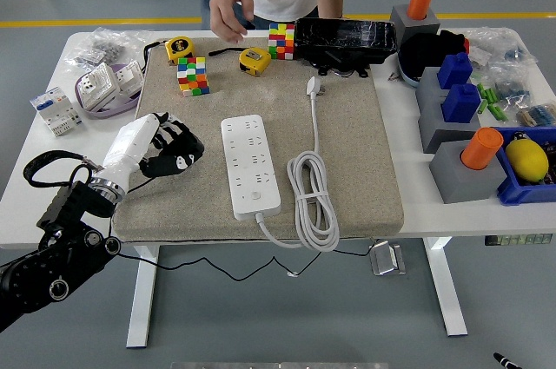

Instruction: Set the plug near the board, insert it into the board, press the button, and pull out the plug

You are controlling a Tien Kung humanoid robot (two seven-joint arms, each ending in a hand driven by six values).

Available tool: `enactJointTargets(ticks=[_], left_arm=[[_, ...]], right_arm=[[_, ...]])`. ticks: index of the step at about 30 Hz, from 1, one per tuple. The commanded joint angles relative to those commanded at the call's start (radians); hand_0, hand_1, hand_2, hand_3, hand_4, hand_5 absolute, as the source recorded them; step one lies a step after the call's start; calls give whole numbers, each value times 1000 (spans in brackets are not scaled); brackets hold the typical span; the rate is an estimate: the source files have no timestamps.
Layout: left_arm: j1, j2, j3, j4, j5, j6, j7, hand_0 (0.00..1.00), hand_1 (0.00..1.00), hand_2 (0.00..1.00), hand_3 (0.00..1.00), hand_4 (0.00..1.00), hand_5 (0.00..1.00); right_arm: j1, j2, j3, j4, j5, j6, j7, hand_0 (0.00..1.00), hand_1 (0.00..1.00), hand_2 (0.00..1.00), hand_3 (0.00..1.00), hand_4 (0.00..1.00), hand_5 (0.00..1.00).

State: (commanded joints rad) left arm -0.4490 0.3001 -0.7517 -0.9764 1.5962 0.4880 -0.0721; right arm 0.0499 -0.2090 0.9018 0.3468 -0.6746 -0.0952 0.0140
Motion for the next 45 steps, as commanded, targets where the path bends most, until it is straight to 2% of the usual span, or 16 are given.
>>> enactJointTargets(ticks=[4,5,10,11,16,17,22,23,24,29,34,35,39,40,41,45], left_arm=[[-2,-8,11,12,-12,-8,10,436,437,476,534,784,227],[-2,-10,15,16,-12,-10,13,569,536,540,567,853,258],[-3,-18,28,24,-12,-8,19,569,536,540,567,853,258],[-3,-19,28,24,-12,-7,18,625,639,595,587,921,330],[-4,-19,23,28,4,-15,40,625,639,595,587,921,330],[-4,-18,24,28,5,-16,42,656,704,709,675,972,396],[-1,-15,20,22,10,-21,45,656,704,709,675,972,396],[1,-15,16,18,12,-20,45,655,711,714,726,998,459],[3,-14,12,13,13,-19,43,655,711,714,726,998,459],[22,-8,-28,-40,-2,4,10,631,693,694,716,998,493],[53,-2,-94,-116,-136,40,-76,631,693,694,716,998,493],[63,-3,-115,-128,-176,46,-99,479,605,584,592,882,426],[94,-12,-189,-147,-330,49,-152,479,605,584,592,882,426],[98,-14,-199,-146,-358,47,-152,479,605,584,592,882,426],[103,-17,-214,-144,-380,45,-147,437,547,538,563,814,365],[119,-23,-258,-133,-383,40,-140,437,547,538,563,814,365]], right_arm=[[0,-1,-2,0,0,0,0,610,640,653,553,951,493],[0,-1,-2,0,0,0,0,610,639,653,553,951,493],[0,0,-2,1,1,0,0,610,639,653,553,951,493],[0,0,-3,1,1,0,0,610,640,653,553,952,493],[-1,-1,-3,1,0,0,0,610,640,653,553,952,493],[-1,0,-2,1,0,0,0,610,640,653,553,951,492],[0,0,0,1,0,0,0,610,640,653,553,951,492],[0,0,0,1,-1,0,0,610,640,653,553,952,492],[0,0,1,1,-1,0,0,610,640,653,553,952,492],[0,0,-1,1,0,0,0,610,640,653,553,952,492],[0,-1,-2,0,1,0,0,610,640,653,553,952,492],[0,-1,-2,0,1,0,0,610,639,653,554,952,492],[2,-2,-7,-3,4,0,0,610,639,653,554,952,492],[3,-2,-7,-4,5,-1,0,610,639,653,554,952,492],[3,-2,-8,-6,6,-1,0,611,640,653,553,951,493],[6,-1,-8,-9,9,-1,0,611,640,653,553,951,493]])
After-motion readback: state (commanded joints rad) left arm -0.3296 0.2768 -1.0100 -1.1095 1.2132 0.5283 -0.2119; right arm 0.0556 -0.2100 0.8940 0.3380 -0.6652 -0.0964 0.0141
